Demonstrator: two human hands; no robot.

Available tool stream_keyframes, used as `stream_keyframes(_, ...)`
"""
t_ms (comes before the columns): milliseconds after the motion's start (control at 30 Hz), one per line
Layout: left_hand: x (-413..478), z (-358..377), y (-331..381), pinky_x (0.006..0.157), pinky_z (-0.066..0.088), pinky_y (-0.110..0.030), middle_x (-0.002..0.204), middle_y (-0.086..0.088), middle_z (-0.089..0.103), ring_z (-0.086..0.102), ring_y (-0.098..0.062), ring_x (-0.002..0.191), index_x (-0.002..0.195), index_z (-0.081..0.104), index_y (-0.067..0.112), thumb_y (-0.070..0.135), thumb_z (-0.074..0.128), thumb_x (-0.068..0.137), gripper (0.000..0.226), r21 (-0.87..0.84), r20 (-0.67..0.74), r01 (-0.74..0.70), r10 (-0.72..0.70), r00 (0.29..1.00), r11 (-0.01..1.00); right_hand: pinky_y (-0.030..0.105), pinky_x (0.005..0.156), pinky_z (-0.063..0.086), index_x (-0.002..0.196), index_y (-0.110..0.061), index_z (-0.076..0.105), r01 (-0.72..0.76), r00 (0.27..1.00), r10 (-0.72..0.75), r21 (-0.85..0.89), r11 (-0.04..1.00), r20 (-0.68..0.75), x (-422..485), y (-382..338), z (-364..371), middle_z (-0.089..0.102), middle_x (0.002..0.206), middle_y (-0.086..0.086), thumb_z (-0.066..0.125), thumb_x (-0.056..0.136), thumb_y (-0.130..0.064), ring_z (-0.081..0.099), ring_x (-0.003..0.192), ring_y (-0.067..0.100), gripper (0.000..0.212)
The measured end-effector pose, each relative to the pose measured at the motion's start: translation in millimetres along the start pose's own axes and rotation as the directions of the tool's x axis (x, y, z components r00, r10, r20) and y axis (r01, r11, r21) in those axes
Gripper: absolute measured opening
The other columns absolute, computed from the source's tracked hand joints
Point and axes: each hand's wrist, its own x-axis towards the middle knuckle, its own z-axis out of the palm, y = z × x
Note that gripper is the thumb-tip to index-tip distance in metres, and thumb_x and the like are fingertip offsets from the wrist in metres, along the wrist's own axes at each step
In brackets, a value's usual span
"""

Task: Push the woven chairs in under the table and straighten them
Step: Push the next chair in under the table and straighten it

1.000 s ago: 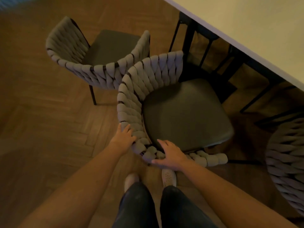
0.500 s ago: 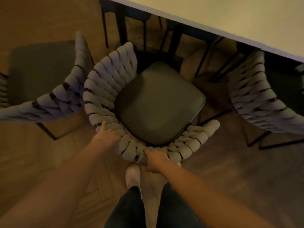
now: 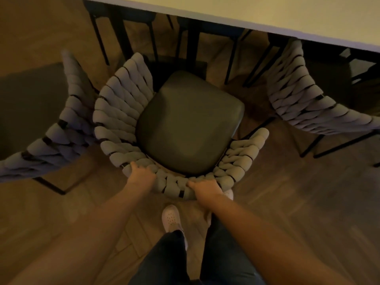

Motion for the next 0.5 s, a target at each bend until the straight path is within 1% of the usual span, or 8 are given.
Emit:
stream_keyframes(100, 10.8, -16.6, 19.0, 0.104, 0.033, -0.054, 0.123, -0.006, 0.057, 0.053, -0.029, 0.114, 0.121, 0.059, 0.020, 0.022, 0.049, 0.097, 0.026, 0.029, 0.020, -0.011, 0.011, 1.000, 1.000, 0.043, 0.089, 0.043, 0.143, -0.023, 0.034, 0.014, 1.000, -0.014, -0.014, 1.000, 0.015, -3.6, 30.0, -10.1, 0.057, 0.125, 0.011, 0.048, 0.096, -0.016, 0.056, 0.109, 0.030, 0.050)
stream_keyframes(200, 26.7, -34.3, 45.6, 0.105, 0.030, -0.059, 0.129, -0.010, 0.054, 0.051, -0.033, 0.119, 0.123, 0.057, 0.018, 0.023, 0.050, 0.096, 0.028, 0.028, 0.063, -0.050, 0.048, 0.997, 0.998, 0.044, 0.095, 0.040, 0.141, -0.023, 0.037, 0.011, 1.000, -0.009, -0.074, 0.997, 0.021, -11.5, 67.4, -22.4, 0.052, 0.130, 0.010, 0.046, 0.098, -0.018, 0.052, 0.116, 0.029, 0.045)
stream_keyframes(300, 41.9, -51.4, 71.6, 0.105, 0.028, -0.061, 0.129, -0.009, 0.055, 0.052, -0.031, 0.118, 0.128, 0.052, 0.020, 0.029, 0.052, 0.094, 0.035, -0.036, 0.060, -0.119, 0.121, 0.991, 0.992, 0.044, 0.094, 0.039, 0.139, -0.026, 0.038, 0.003, 1.000, -0.002, -0.152, 0.988, 0.010, -16.4, 112.7, -28.1, 0.053, 0.131, 0.008, 0.046, 0.098, -0.019, 0.051, 0.117, 0.028, 0.043)
stream_keyframes(367, 49.5, -62.9, 85.8, 0.105, 0.028, -0.059, 0.131, -0.008, 0.054, 0.051, -0.031, 0.119, 0.134, 0.046, 0.020, 0.028, 0.051, 0.094, 0.042, -0.089, 0.035, -0.165, 0.169, 0.985, 0.982, 0.044, 0.094, 0.039, 0.141, -0.031, 0.035, -0.010, 1.000, 0.016, -0.206, 0.978, 0.026, -15.0, 143.6, -28.0, 0.053, 0.132, 0.005, 0.048, 0.098, -0.022, 0.050, 0.118, 0.028, 0.046)
stream_keyframes(433, 56.8, -76.5, 97.1, 0.106, 0.029, -0.058, 0.134, -0.009, 0.051, 0.050, -0.031, 0.121, 0.140, 0.039, 0.021, 0.026, 0.049, 0.095, 0.047, -0.159, -0.001, -0.199, 0.201, 0.980, 0.967, 0.046, 0.098, 0.038, 0.143, -0.035, 0.032, -0.026, 0.998, 0.038, -0.215, 0.976, 0.051, -13.4, 170.7, -30.8, 0.052, 0.136, 0.004, 0.049, 0.098, -0.024, 0.047, 0.123, 0.027, 0.049)
stream_keyframes(500, 65.5, -90.0, 104.6, 0.105, 0.033, -0.054, 0.134, -0.008, 0.051, 0.051, -0.029, 0.119, 0.141, 0.038, 0.021, 0.025, 0.050, 0.094, 0.048, -0.219, -0.047, -0.228, 0.223, 0.974, 0.949, 0.048, 0.102, 0.035, 0.143, -0.035, 0.032, -0.027, 0.997, 0.042, -0.225, 0.974, 0.060, -10.5, 195.8, -38.0, 0.051, 0.138, 0.003, 0.050, 0.097, -0.022, 0.046, 0.126, 0.027, 0.051)
